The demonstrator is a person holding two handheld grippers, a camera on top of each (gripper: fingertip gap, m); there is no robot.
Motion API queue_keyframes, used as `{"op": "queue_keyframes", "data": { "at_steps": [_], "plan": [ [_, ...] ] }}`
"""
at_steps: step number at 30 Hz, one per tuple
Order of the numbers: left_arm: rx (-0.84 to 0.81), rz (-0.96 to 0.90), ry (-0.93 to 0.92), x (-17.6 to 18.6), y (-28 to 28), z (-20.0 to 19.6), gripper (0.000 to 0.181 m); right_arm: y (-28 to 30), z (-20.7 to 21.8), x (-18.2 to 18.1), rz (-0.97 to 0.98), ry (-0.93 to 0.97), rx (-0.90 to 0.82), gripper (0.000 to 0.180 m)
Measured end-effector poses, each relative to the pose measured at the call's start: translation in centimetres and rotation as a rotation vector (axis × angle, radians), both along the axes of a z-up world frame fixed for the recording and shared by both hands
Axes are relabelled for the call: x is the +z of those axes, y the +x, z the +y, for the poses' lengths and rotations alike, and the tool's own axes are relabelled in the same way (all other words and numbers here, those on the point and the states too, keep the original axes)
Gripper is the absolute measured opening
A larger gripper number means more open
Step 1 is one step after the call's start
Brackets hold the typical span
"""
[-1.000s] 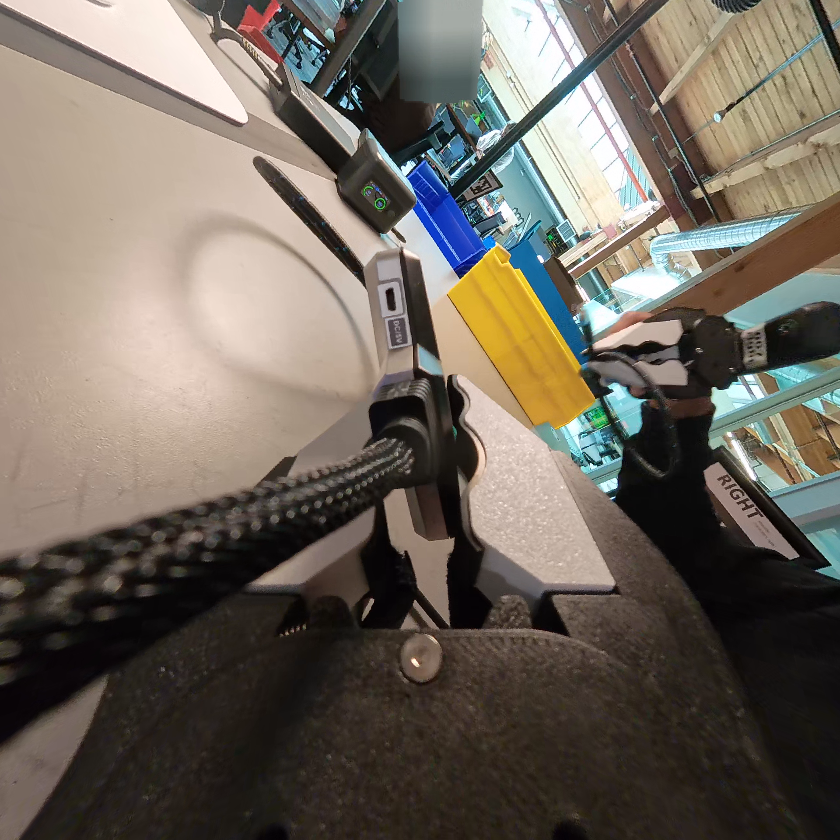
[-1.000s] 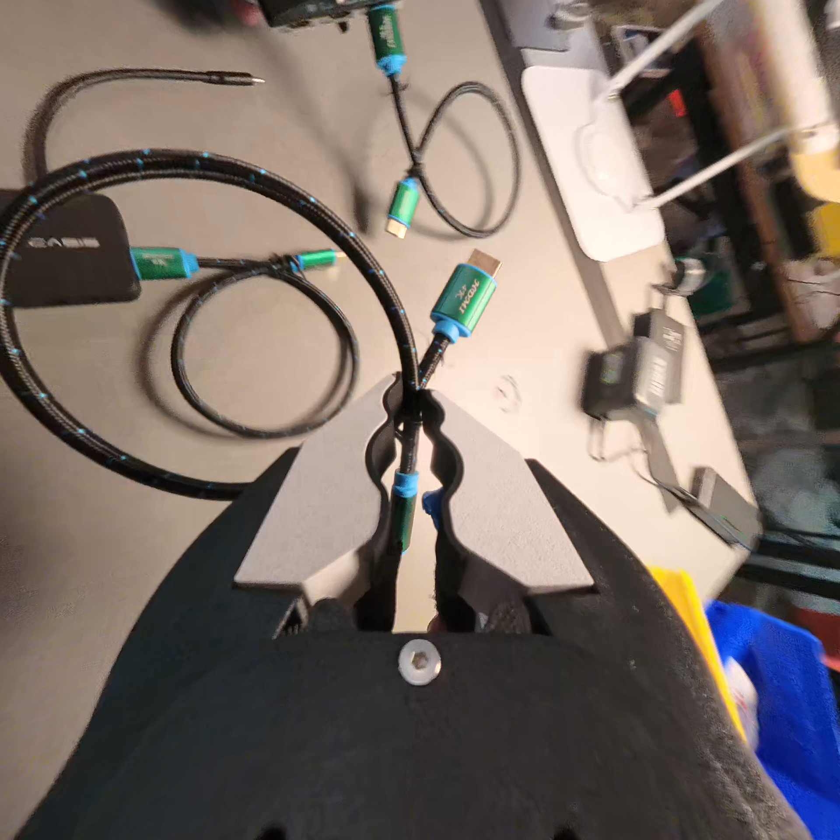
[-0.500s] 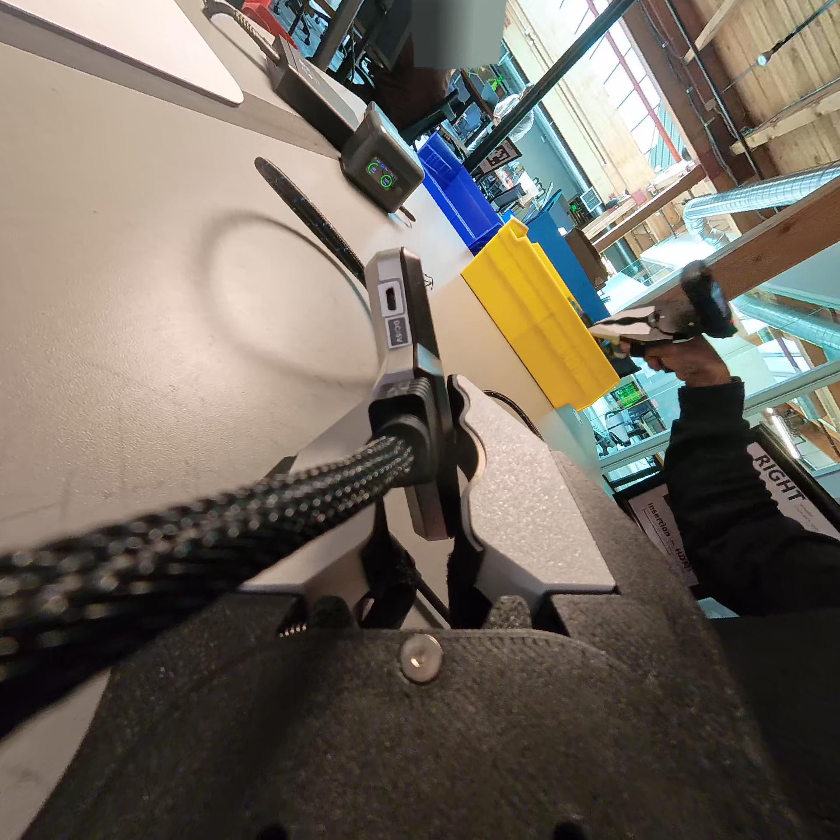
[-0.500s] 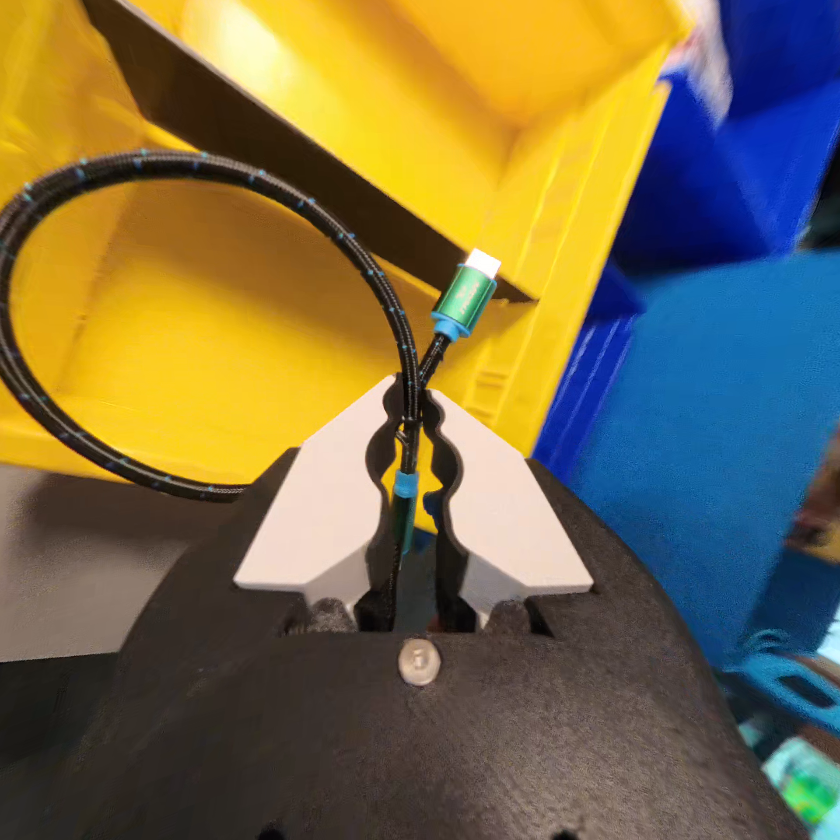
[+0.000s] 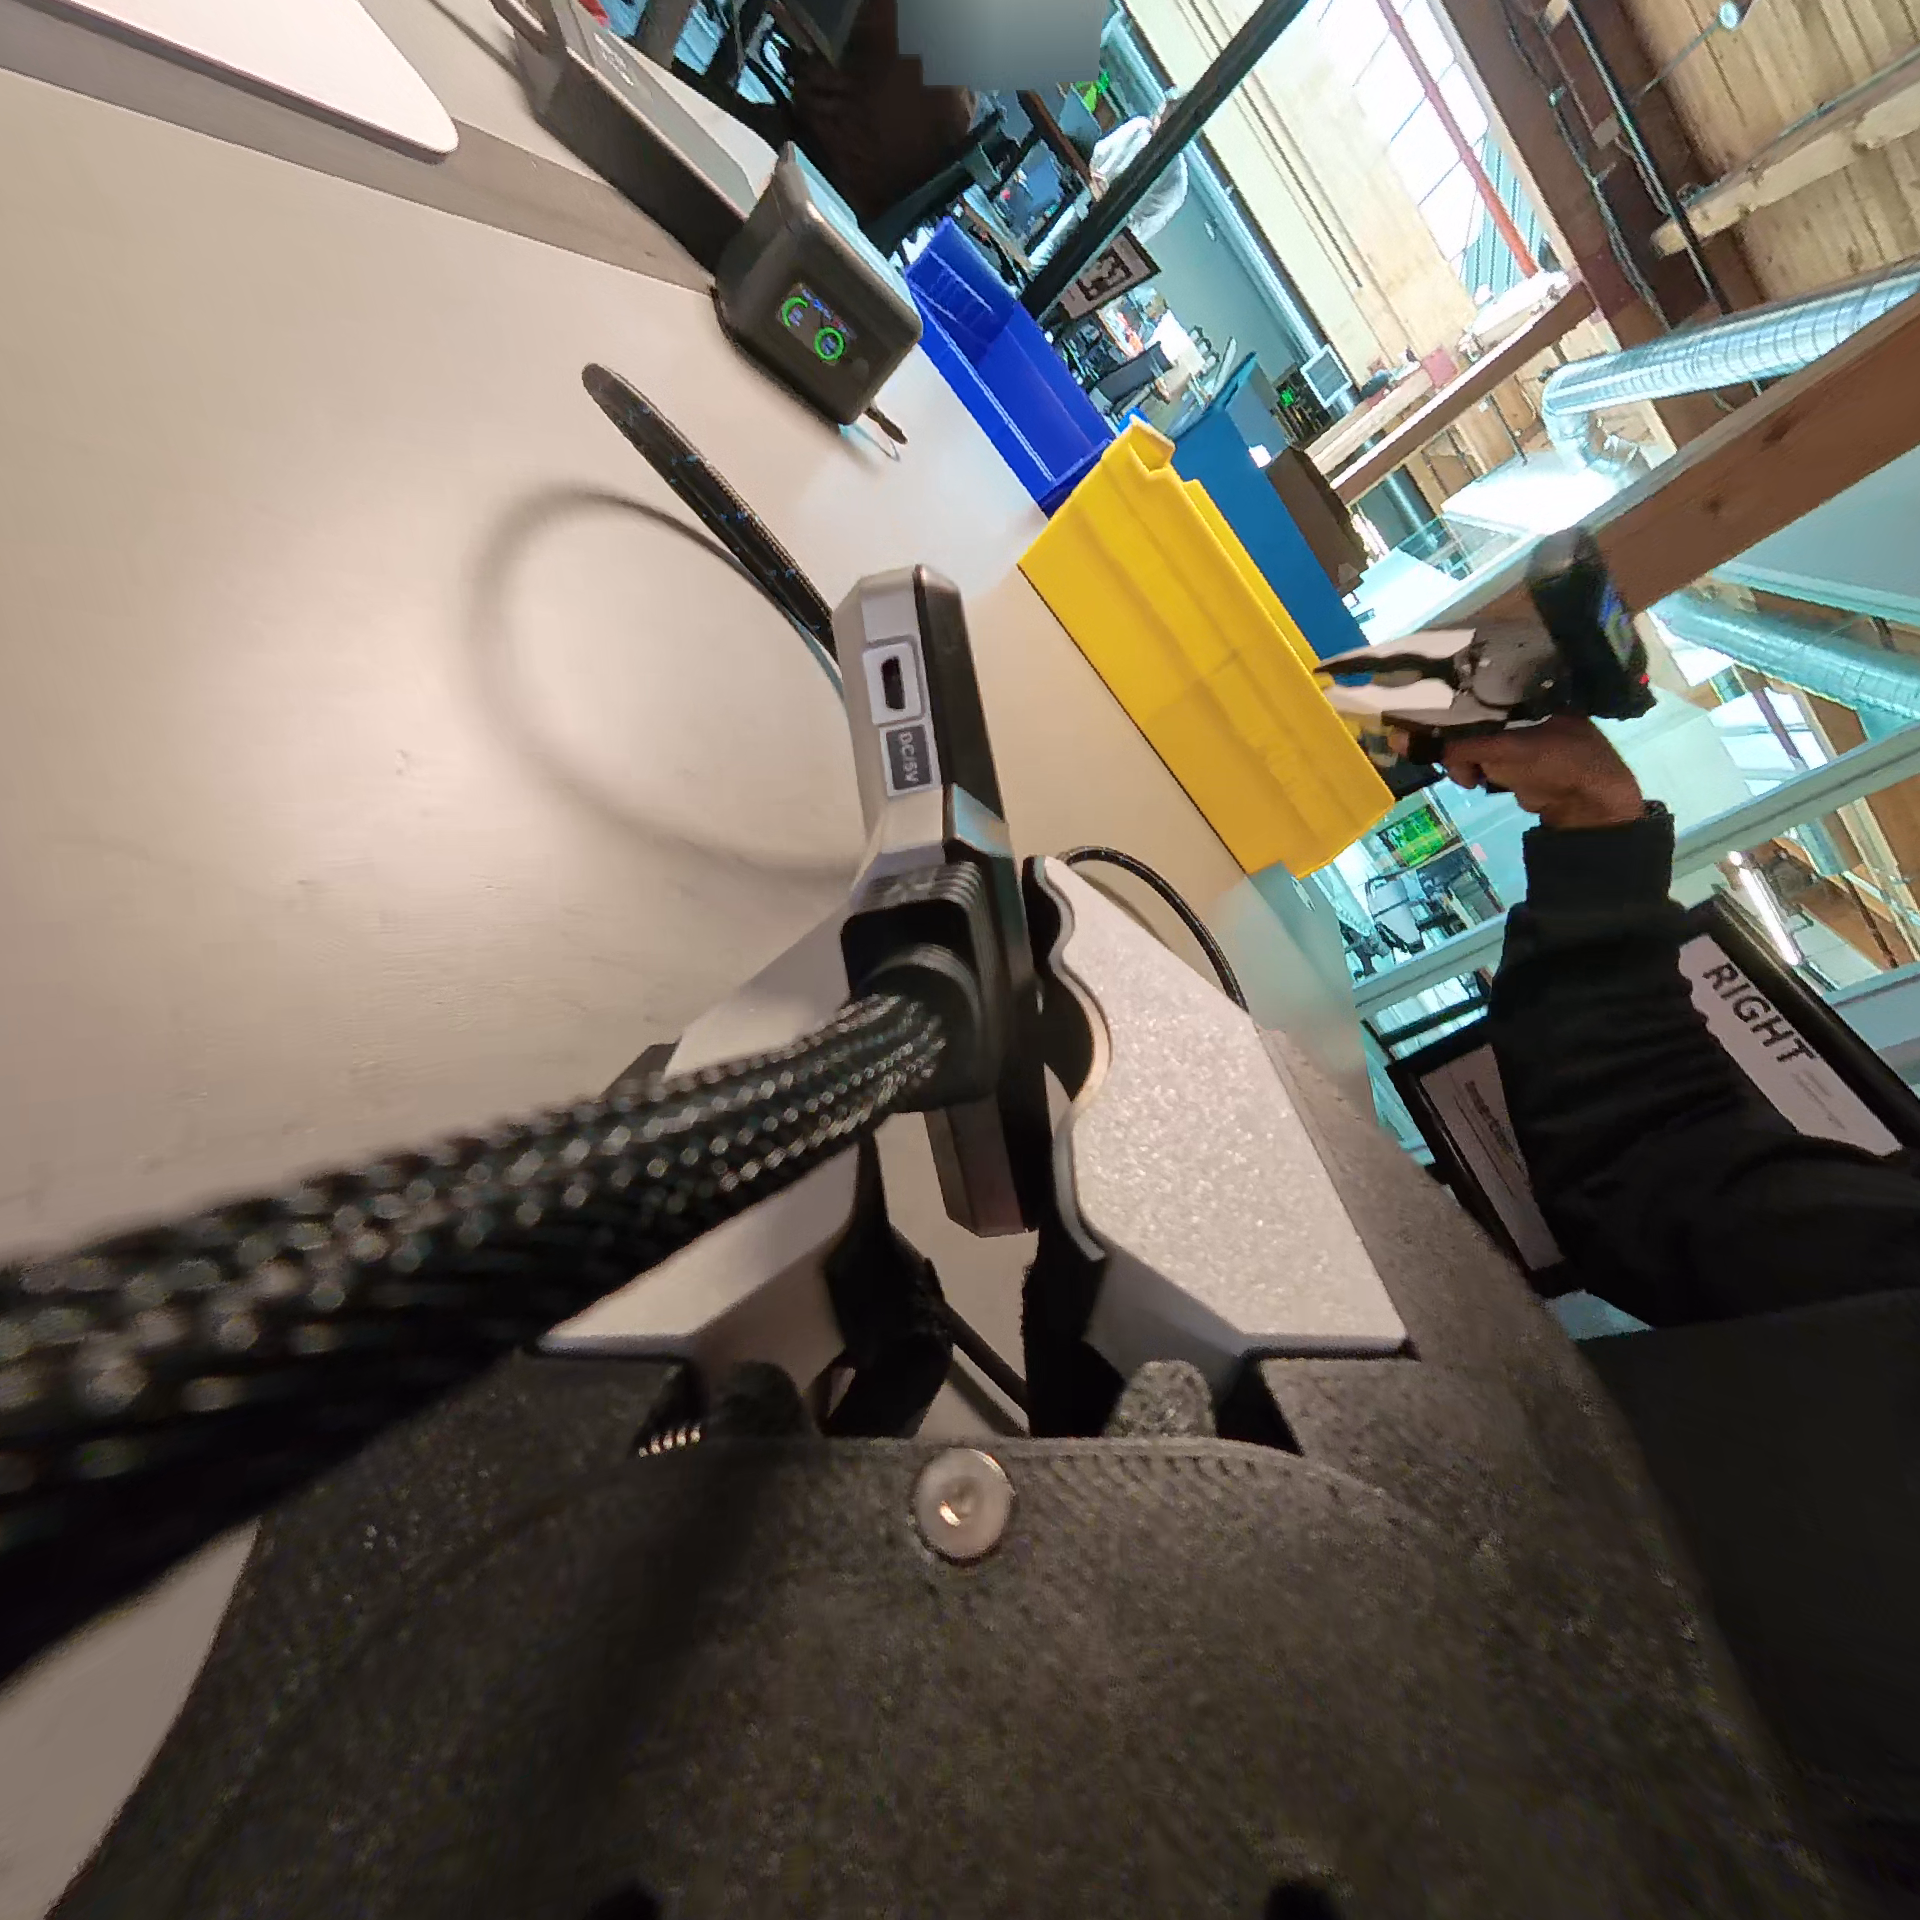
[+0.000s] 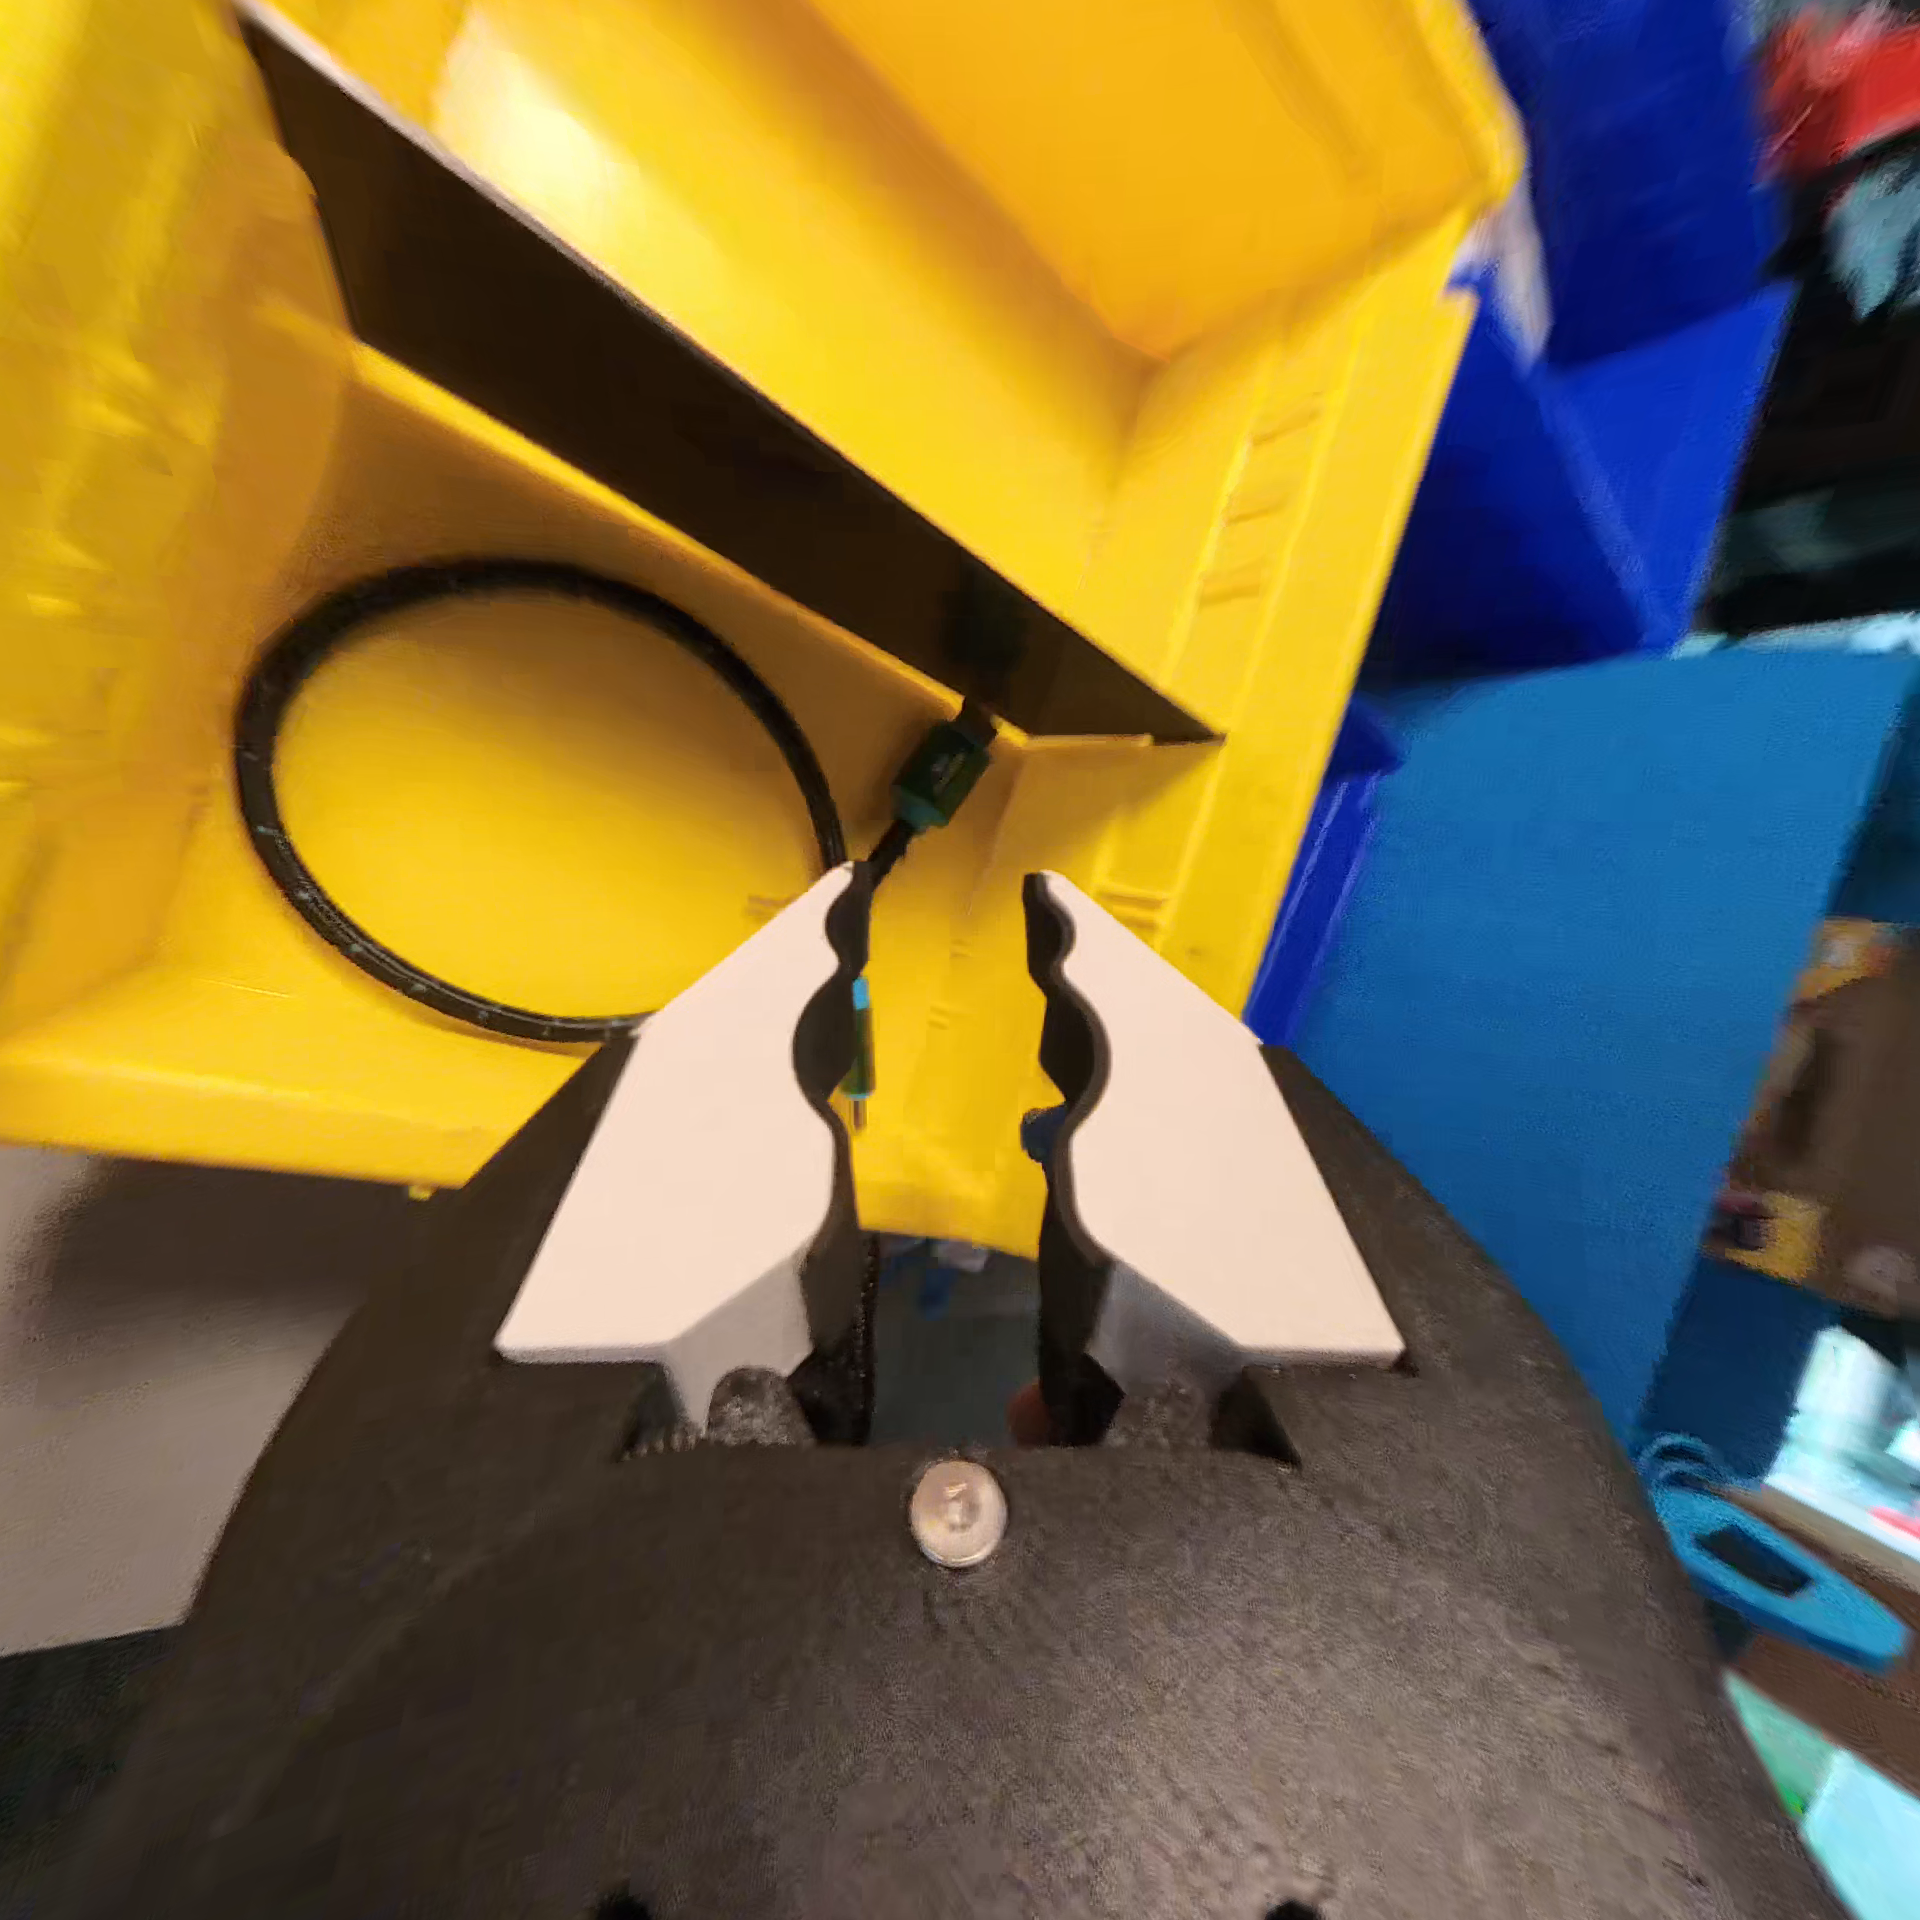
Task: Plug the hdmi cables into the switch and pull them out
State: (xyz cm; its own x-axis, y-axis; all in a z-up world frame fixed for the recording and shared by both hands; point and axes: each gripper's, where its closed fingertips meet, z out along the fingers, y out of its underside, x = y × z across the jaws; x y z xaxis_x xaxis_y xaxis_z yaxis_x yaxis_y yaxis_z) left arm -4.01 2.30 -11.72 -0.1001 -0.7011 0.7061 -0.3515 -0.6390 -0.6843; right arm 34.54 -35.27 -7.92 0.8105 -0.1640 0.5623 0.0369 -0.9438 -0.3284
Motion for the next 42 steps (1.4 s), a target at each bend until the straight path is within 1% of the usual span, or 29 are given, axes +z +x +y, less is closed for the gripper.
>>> {"op": "queue_keyframes", "data": {
  "at_steps": [2, 5, 8, 11, 14, 17, 19, 21, 23, 24, 28, 31, 33, 35, 37, 40, 42],
  "plan": [
    [-0.042, 0.000, 0.009, 0.0, 0.0, -0.7, 0.027, -3.0, 3.0, 2.0, -0.060, 0.071, 0.131, 0.032],
    [-0.111, -0.001, 0.029, 0.0, -0.1, -1.9, 0.027, -10.8, 9.5, 3.4, -0.069, 0.215, 0.408, 0.031],
    [-0.171, -0.007, 0.032, 0.1, -0.3, -2.8, 0.027, -19.8, 16.1, 2.7, -0.003, 0.331, 0.681, 0.033],
    [-0.203, -0.009, 0.044, 0.1, -0.5, -3.3, 0.026, -27.7, 21.8, 1.1, 0.076, 0.386, 0.899, 0.036],
    [-0.170, -0.014, 0.065, 0.2, -0.4, -2.8, 0.026, -32.2, 27.2, -0.8, 0.069, 0.399, 1.019, 0.039],
    [-0.161, -0.038, 0.047, 0.6, -0.5, -2.5, 0.026, -33.9, 32.0, -2.4, 0.034, 0.432, 1.052, 0.041],
    [-0.178, -0.052, 0.034, 0.8, -0.7, -2.7, 0.026, -34.8, 34.0, -3.5, 0.044, 0.447, 1.081, 0.040],
    [-0.212, -0.060, 0.024, 0.9, -0.8, -3.1, 0.027, -35.6, 35.1, -4.3, 0.048, 0.476, 1.102, 0.036],
    [-0.247, -0.058, 0.023, 0.8, -1.0, -3.7, 0.027, -36.1, 35.3, -4.6, 0.028, 0.505, 1.133, 0.021],
    [-0.253, -0.054, 0.025, 0.8, -1.0, -3.8, 0.027, -36.2, 35.2, -4.4, -0.002, 0.528, 1.151, 0.011],
    [-0.264, -0.062, 0.030, 0.9, -0.9, -4.0, 0.026, -36.2, 34.9, -4.1, -0.094, 0.565, 1.171, 0.010],
    [-0.202, -0.086, 0.033, 1.3, -0.6, -3.3, 0.029, -36.4, 34.5, -4.1, -0.157, 0.571, 1.201, 0.011],
    [-0.191, -0.121, 0.015, 1.9, -0.5, -3.4, 0.029, -36.6, 34.3, -3.9, -0.181, 0.576, 1.205, 0.011],
    [-0.184, -0.151, 0.002, 2.3, -0.3, -3.8, 0.025, -36.8, 34.1, -3.7, -0.193, 0.587, 1.210, 0.011],
    [-0.164, -0.164, 0.028, 2.5, -0.1, -3.9, 0.022, -36.7, 33.9, -3.6, -0.202, 0.599, 1.207, 0.011],
    [-0.106, -0.198, 0.037, 3.0, 0.3, -3.7, 0.020, -36.5, 33.9, -3.2, -0.236, 0.623, 1.192, 0.011],
    [-0.064, -0.242, 0.033, 3.7, 0.4, -3.6, 0.022, -36.5, 33.6, -2.8, -0.256, 0.637, 1.199, 0.011]
  ]
}}
